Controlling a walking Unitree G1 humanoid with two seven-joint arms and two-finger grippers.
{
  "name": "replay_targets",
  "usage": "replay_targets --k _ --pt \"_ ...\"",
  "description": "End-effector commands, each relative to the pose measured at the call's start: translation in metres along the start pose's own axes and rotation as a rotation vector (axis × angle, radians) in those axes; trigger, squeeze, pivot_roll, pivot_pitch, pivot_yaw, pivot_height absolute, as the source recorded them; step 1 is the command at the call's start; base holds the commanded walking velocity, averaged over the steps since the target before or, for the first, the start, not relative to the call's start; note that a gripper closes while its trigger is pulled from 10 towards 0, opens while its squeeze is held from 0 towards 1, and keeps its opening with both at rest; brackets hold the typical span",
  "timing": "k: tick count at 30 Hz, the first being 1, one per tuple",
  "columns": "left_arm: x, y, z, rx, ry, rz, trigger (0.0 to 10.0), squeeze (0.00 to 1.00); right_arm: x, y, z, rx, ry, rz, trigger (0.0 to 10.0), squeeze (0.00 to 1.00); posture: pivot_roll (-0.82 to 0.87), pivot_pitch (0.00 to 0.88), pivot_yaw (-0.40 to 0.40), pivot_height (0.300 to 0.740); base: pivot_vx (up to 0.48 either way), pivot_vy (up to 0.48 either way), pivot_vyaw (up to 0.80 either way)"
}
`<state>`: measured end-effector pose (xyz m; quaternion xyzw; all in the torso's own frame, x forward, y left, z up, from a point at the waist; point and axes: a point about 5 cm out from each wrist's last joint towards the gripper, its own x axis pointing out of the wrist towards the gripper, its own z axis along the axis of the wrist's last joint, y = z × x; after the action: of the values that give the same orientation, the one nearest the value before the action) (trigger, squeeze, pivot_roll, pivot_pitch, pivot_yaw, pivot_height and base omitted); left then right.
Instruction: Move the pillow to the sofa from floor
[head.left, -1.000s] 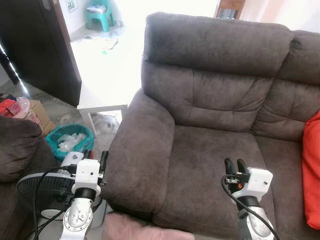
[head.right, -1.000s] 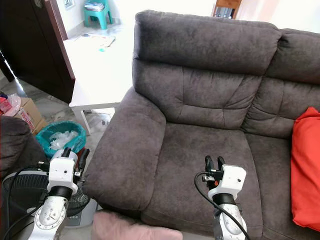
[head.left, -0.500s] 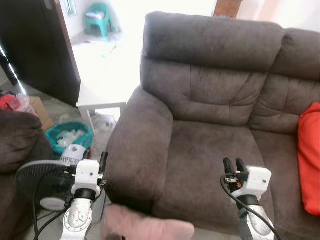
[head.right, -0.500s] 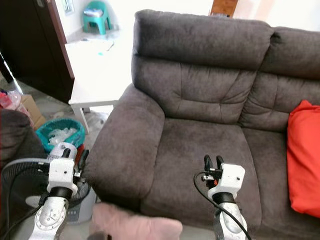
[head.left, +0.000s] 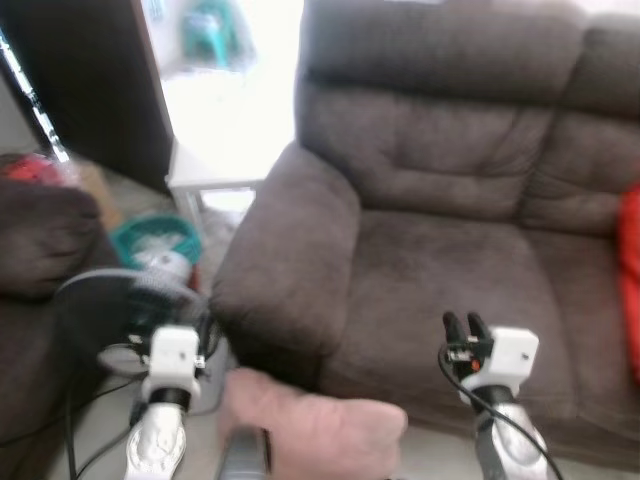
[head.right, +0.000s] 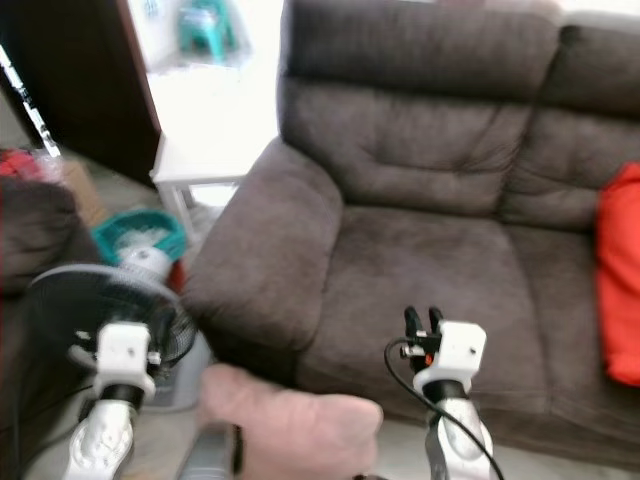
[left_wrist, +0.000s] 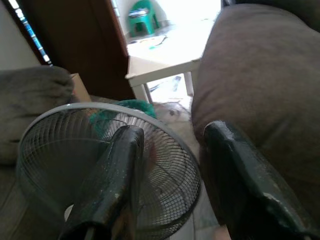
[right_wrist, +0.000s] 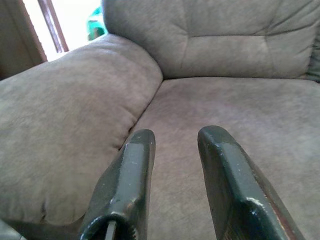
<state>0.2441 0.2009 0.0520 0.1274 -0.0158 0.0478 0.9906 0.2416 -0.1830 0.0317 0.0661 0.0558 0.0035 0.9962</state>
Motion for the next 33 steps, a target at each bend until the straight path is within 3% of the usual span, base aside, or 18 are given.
replay_targets --k 1,21,33 --pt "0.007 -0.004 0.008 -0.007 -0.033 -0.006 10.0 0.00 0.002 -0.005 0.003 -0.004 -0.002 -0.007 10.0 0.00 0.11 0.032 -0.082 0.642 0.000 0.000 0.00" --pt "0.006 -0.009 0.006 -0.028 -0.012 -0.023 10.0 0.00 0.004 -0.002 0.004 -0.016 0.008 0.014 10.0 0.00 0.11 0.037 -0.090 0.547 0.000 0.000 0.00" --pt "0.010 -0.003 -0.006 -0.061 0.055 0.017 10.0 0.00 0.006 -0.003 0.005 -0.020 0.006 0.025 10.0 0.00 0.11 0.039 -0.096 0.547 0.000 0.000 0.00"
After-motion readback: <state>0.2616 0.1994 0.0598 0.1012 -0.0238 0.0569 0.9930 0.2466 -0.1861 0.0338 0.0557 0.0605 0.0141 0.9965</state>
